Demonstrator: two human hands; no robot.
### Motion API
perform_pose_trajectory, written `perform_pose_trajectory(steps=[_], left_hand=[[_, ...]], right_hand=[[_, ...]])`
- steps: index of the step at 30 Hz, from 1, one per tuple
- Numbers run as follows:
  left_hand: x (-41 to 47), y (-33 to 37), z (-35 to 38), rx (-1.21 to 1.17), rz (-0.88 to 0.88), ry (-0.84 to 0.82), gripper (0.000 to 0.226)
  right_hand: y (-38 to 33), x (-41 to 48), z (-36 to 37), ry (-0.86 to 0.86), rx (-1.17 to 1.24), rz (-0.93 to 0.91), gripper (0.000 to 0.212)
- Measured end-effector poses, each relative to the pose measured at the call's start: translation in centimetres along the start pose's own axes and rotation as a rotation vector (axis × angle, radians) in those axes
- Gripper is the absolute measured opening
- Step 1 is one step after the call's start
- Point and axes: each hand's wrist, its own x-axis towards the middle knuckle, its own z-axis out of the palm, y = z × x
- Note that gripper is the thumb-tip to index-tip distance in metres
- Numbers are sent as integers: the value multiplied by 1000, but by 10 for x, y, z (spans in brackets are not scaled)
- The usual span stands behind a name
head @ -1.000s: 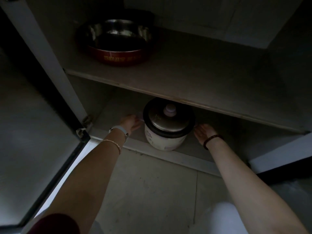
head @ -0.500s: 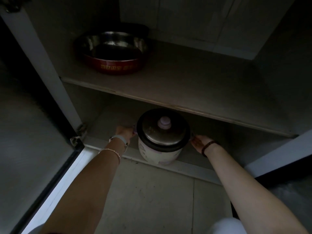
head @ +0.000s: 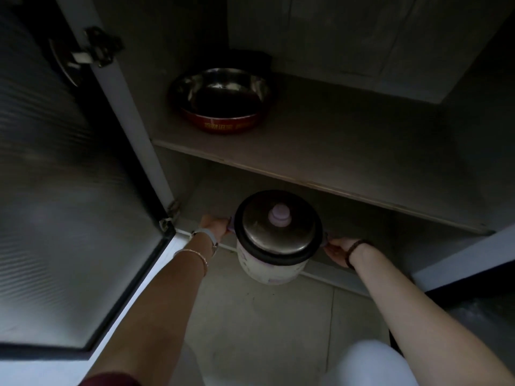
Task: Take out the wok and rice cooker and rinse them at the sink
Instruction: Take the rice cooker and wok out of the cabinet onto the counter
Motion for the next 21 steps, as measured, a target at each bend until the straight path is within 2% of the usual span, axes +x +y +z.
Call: perform_pose_trajectory(steps=[3, 7, 10, 12, 15, 18, 21], left_hand=[[-42, 9, -18, -9, -24, -27, 15], [-87, 22, -51, 95, -40, 6, 14], [-113, 28, -77, 61, -93, 87, 10], [-149, 43, -89, 63, -113, 109, 20], [-220, 82, -102, 63, -117, 110, 6], [-276, 114, -120, 38, -136, 138, 26], [-337, 149, -133, 70, -116, 158, 24]], right_hand=[[16, -50, 1, -89, -108, -6, 38], [34, -113, -2, -47, -86, 23, 39], [40, -155, -8, 0, -58, 70, 38], [43, -191, -10, 14, -91, 77, 37], [44, -248, -13, 6, -112, 92, 38], [42, -321, -9, 11, -178, 98, 39], [33, -389, -6, 4, -222, 88, 39]])
